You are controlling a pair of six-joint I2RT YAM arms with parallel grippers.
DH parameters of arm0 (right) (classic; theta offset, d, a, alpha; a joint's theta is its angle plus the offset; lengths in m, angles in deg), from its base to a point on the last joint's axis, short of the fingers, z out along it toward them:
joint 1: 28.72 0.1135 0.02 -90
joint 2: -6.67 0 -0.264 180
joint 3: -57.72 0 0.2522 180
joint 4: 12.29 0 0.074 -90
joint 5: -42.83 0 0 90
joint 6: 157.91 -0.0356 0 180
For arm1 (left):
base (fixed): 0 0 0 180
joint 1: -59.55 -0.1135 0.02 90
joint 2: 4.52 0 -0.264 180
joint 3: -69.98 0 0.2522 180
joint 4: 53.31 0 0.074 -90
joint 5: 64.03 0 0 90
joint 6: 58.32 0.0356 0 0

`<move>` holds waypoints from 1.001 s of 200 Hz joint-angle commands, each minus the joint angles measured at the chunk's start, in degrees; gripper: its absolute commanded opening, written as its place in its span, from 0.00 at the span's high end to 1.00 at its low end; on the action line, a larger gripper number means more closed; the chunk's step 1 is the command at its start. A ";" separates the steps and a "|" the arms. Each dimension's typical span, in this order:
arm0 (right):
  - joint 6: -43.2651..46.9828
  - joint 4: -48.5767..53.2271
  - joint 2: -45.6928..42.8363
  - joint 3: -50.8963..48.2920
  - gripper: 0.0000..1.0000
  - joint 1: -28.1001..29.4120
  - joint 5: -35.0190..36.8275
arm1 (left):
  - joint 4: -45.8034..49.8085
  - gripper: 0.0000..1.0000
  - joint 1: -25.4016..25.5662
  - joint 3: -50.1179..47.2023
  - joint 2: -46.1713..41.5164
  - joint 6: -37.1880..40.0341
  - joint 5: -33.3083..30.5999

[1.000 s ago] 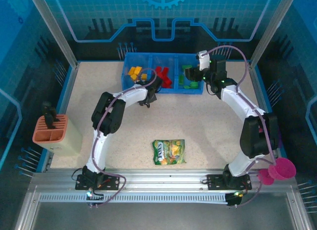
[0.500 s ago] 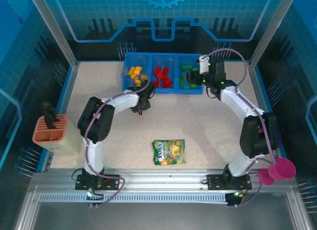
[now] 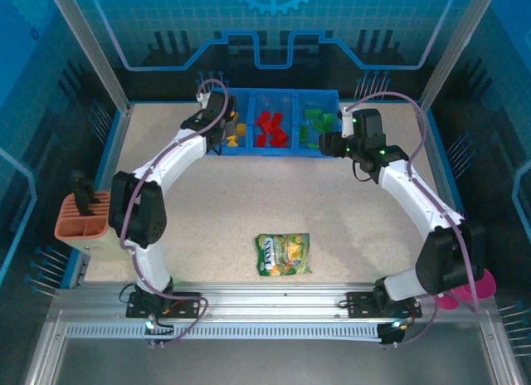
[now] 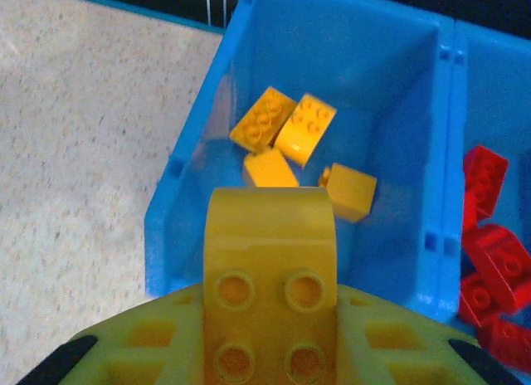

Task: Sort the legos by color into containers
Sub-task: Place the lego in the container.

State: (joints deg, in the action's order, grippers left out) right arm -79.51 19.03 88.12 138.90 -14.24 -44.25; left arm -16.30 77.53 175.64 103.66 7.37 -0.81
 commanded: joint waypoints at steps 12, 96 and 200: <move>0.15 5.15 -5.05 -4.17 0.13 1.33 5.16 | -7.53 0.79 -0.99 3.49 8.31 5.32 0.29; 1.65 7.67 -6.92 -6.98 0.00 1.58 7.97 | -8.61 0.78 -4.35 20.17 25.21 7.73 1.65; 4.16 9.99 -3.95 -3.28 0.00 1.70 10.00 | -9.81 0.53 -5.08 24.18 27.60 8.24 2.65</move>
State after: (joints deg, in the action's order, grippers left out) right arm -76.65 27.67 83.55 133.41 -13.32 -35.38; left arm -23.73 72.87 198.04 130.72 14.58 0.72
